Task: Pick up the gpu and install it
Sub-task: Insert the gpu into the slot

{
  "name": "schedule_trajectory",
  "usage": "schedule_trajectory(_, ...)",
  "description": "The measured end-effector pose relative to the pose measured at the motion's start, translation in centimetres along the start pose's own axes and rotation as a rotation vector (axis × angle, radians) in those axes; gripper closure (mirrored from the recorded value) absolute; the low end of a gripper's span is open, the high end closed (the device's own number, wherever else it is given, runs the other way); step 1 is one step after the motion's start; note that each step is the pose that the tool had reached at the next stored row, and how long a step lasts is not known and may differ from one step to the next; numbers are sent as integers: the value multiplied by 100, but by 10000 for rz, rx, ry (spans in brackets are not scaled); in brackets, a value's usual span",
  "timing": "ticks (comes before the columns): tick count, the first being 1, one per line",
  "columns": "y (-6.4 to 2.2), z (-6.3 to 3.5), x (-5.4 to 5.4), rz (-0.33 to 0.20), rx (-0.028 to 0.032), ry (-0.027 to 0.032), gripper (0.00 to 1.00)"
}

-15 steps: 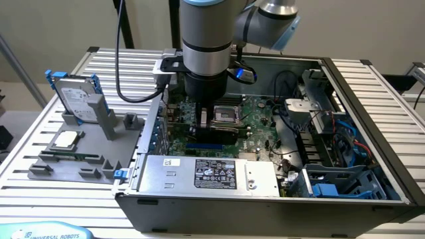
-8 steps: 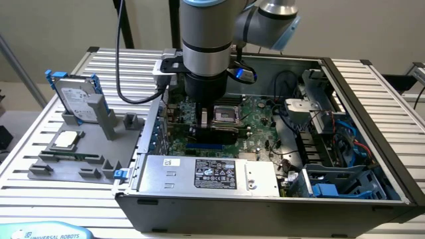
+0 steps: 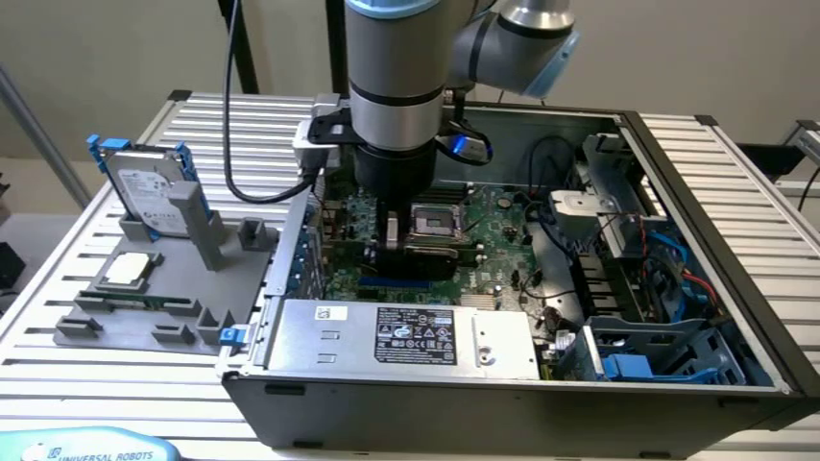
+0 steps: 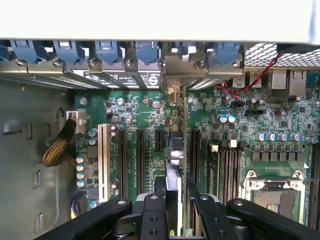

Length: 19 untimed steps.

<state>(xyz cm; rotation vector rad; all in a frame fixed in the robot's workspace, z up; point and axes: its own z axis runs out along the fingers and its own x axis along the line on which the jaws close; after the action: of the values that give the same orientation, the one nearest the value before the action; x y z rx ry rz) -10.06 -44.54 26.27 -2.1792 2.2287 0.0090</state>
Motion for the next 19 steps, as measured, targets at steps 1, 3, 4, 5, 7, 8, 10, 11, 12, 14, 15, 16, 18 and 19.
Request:
schedule_trajectory(1,4,2,0,0,0,1,74)
schedule_trajectory(3,5,8,0,-2,0,-1,74)
schedule_trajectory(4,5,13,0,-2,0,-2,74)
schedule_trajectory(5,6,20,1,-1,-1,-1,74)
schedule_trajectory(7,7,32,1,0,-2,-1,74)
schedule_trajectory(8,7,38,1,1,-2,0,74)
schedule_trajectory(10,7,52,1,2,-4,-1,74)
schedule_trajectory(11,7,59,1,3,-5,-1,74)
schedule_trajectory(12,7,65,1,3,-6,0,74)
schedule_trajectory(14,8,77,2,4,-9,0,74)
schedule_trajectory(15,7,83,2,5,-9,0,74)
schedule_trajectory(16,7,88,2,5,-9,-1,74)
schedule_trajectory(18,8,98,2,7,-11,1,74)
schedule_trajectory(19,8,102,3,7,-13,2,74)
